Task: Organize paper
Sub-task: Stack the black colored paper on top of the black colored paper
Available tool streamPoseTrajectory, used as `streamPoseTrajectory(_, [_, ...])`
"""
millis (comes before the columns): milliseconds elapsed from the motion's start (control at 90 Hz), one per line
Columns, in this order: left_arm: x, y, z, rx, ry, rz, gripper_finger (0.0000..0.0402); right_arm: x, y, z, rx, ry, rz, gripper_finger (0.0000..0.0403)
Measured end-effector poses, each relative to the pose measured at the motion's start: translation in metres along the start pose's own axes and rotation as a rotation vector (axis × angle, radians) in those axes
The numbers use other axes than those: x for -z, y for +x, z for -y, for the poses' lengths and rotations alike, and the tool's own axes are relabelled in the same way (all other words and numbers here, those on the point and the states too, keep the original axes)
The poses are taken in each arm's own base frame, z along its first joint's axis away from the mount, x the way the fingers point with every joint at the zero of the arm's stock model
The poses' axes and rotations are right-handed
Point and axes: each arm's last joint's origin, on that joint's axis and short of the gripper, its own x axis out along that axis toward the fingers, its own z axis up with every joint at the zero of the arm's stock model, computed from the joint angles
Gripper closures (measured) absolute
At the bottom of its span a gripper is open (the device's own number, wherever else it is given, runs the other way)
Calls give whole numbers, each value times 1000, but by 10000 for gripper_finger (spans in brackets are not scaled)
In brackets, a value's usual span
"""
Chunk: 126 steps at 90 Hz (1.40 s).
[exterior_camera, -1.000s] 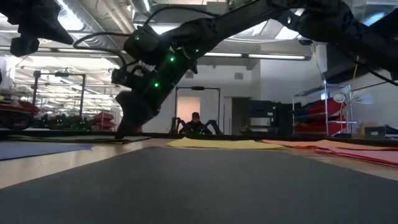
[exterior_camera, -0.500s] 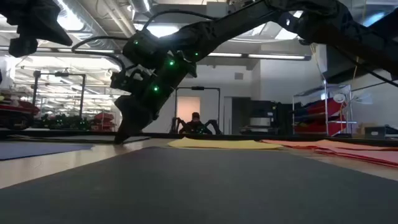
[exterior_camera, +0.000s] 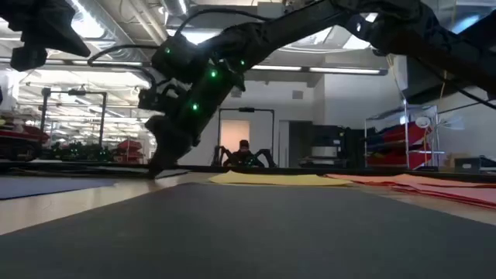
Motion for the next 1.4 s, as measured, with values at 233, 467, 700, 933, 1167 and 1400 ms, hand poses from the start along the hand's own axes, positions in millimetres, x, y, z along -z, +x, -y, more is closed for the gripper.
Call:
streamPoseTrajectory(233, [0, 0, 0, 4, -6, 2, 402, -19, -32, 2, -57, -4, 3, 387])
streamPoseTrajectory(467, [-5, -1, 9, 84, -28, 57, 402, -20, -56, -9, -209, -39, -64, 402])
streamPoseTrajectory(700, [-7, -1, 9, 82, -51, 84, 402, -18, -70, -45, -337, -146, -148, 402])
streamPoseTrajectory(933, [-7, -1, 9, 82, -54, 86, 402, -12, -80, -104, -460, -265, -256, 403])
streamPoseTrajectory(1167, [-7, -1, 9, 79, -33, 87, 402, -12, -88, -156, -521, -281, -286, 403])
streamPoseTrajectory(1400, [-7, -1, 9, 79, -23, 87, 402, -4, -99, -204, -528, -261, -365, 403])
